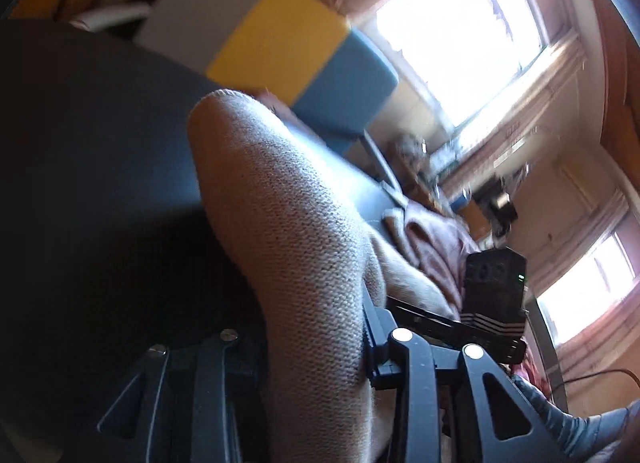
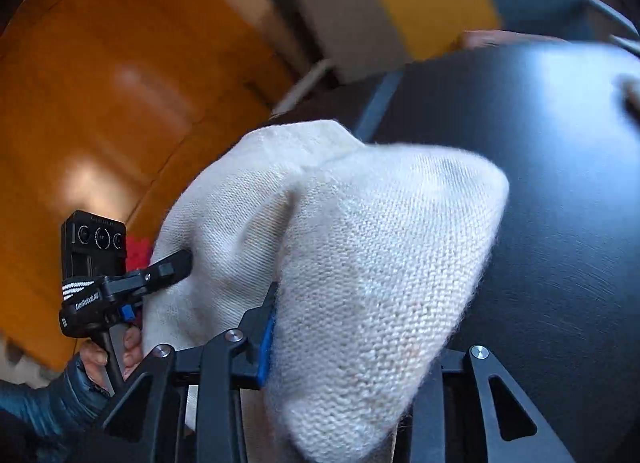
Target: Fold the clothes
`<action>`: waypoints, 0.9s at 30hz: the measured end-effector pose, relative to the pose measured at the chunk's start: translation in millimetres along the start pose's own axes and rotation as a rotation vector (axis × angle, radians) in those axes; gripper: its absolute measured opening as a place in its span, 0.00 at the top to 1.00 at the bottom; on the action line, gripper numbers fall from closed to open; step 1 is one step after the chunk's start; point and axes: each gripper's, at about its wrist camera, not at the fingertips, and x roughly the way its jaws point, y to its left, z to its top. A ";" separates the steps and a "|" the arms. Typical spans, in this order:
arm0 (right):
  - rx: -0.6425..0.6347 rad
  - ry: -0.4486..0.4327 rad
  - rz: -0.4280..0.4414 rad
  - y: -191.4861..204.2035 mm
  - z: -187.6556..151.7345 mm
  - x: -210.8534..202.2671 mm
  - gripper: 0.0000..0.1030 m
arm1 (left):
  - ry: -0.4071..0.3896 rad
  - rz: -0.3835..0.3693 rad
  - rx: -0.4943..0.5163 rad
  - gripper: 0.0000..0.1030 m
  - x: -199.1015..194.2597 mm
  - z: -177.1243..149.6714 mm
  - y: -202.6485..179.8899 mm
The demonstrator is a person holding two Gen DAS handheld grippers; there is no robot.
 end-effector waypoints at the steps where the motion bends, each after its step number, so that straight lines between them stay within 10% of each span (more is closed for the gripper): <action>1: -0.030 0.012 0.028 15.8 5.1 8.9 0.64 | -0.043 0.023 0.004 0.66 -23.1 -1.7 0.4; 16: -0.617 0.146 0.550 389.5 95.5 175.0 0.64 | -0.801 0.446 -0.088 0.66 -369.8 -21.1 41.1; 22: -0.737 0.314 0.524 470.3 71.7 284.4 0.64 | -0.746 0.646 -0.400 0.66 -379.9 -44.5 135.5; 27: -0.680 0.442 0.427 451.6 41.8 368.5 0.54 | -0.724 0.732 -0.532 0.59 -359.0 -62.4 185.9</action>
